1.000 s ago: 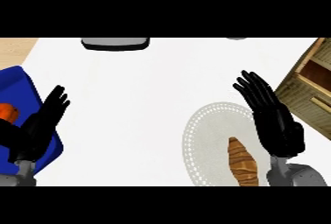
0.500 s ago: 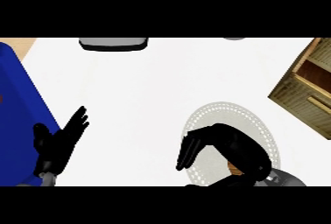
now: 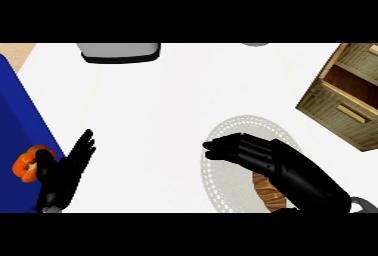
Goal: Pick the croissant from the placemat and place it in the basket
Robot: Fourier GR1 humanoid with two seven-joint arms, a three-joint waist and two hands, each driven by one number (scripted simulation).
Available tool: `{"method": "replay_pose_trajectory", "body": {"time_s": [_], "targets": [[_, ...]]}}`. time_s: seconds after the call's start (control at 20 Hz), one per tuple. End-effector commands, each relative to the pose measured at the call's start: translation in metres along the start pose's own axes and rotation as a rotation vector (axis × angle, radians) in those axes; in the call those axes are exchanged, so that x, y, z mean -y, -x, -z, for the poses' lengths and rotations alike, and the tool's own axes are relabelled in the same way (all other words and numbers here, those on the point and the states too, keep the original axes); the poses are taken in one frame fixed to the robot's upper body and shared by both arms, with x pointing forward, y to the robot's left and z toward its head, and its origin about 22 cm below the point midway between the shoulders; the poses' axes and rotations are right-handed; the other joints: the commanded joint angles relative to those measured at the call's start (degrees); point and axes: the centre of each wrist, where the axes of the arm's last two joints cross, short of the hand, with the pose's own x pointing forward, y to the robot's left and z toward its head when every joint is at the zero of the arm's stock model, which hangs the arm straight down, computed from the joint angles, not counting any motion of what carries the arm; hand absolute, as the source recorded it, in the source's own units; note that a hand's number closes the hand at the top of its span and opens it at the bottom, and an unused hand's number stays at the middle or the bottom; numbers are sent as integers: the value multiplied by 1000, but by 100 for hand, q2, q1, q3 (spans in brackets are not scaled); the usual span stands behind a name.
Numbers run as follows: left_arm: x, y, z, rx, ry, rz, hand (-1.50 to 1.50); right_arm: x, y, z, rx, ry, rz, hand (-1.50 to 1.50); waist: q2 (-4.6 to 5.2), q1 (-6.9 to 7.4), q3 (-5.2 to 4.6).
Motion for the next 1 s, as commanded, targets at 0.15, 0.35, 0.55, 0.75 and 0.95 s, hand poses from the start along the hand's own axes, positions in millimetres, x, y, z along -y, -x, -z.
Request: {"method": "replay_pose_trajectory", "body": {"time_s": [0.15,0.35,0.55,0.75,0.95], "targets": [[-8,40,-18,-175,-33,7,0,74,-54,-19,-143,-35,-446,-150,76,23,-71],[-7,39,-16,-162,-30,24,0,111,-82,-21,-215,-119,-528,-150,118,125,-75],[-10,41,-11,-164,-40,14,0,135,-94,-26,-315,-326,-567,-150,142,94,-89],[-9,44,-13,-157,-27,22,0,159,-114,-34,-376,-437,-608,-150,123,52,-74],[-19,39,-9,-155,-31,20,0,179,-118,-37,-403,-450,-615,-150,151,172,-62]]}}
